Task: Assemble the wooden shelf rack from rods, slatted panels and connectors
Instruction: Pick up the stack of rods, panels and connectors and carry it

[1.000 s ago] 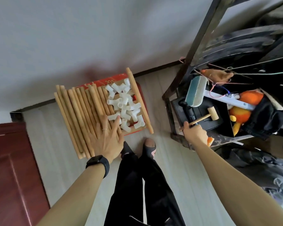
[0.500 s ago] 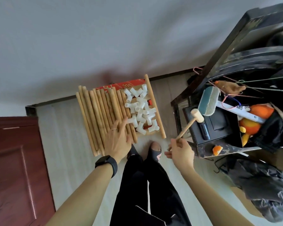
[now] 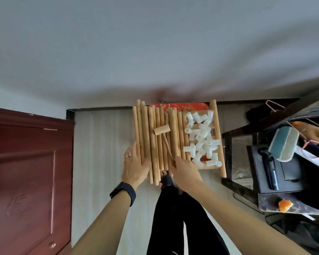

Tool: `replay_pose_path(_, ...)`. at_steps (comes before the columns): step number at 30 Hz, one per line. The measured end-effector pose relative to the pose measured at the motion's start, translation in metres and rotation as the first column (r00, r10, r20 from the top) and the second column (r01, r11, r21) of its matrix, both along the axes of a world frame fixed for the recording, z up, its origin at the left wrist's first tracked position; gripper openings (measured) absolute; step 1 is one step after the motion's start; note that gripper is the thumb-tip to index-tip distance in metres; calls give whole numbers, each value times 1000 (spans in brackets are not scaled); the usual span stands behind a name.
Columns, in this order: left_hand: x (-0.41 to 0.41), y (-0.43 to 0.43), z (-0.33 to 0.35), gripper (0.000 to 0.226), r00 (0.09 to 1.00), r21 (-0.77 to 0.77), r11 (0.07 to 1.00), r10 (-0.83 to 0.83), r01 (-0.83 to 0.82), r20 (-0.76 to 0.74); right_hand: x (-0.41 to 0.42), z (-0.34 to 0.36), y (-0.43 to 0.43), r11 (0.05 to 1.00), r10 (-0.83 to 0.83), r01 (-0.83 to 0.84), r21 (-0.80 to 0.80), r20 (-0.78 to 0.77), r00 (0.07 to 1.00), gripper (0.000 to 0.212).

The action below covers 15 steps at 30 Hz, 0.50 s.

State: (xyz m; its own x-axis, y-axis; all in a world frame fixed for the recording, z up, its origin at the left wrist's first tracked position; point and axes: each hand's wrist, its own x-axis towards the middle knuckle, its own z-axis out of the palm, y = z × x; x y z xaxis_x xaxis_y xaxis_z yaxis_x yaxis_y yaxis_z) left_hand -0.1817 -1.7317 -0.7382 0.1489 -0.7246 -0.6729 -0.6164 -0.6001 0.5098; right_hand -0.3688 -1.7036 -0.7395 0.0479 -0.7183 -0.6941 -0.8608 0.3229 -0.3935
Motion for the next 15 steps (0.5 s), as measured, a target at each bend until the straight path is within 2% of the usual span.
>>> replay_pose_path(2, 3, -6, -7, 64, 999, 30, 999, 34, -33, -31, 0, -1, 0, 998, -57, 57, -13, -12, 998, 21)
replay_pose_path(5, 9, -25, -16, 69, 987, 131, 984, 134, -122, -86, -26, 11, -4, 935, -336, 342, -96, 73, 939, 15)
replay_pose_path(6, 11, -33, -20, 67, 979, 180, 972, 175, -154, -108, -41, 16, -7, 882, -441, 452, -133, 102, 892, 12)
replay_pose_path(8, 17, -51, -30, 62, 946, 292, 930, 280, -225, -164, -77, 25, -20, 716, -652, 673, -184, 167, 740, 10)
replay_pose_path(10, 20, -66, -43, 59, 876, 396, 862, 426, -317, -226, -115, 21, -35, 581, -772, 794, -181, 188, 607, 18)
replay_pose_path(12, 23, -76, -55, 56, 807, 467, 797, 534, -383, -251, -146, 3, -50, 536, -831, 844, -20, 162, 532, 37)
replay_pose_path(15, 28, -83, -72, 58, 768, 507, 760, 585, -407, -261, -176, -32, -60, 383, -919, 826, 413, 80, 386, 57)
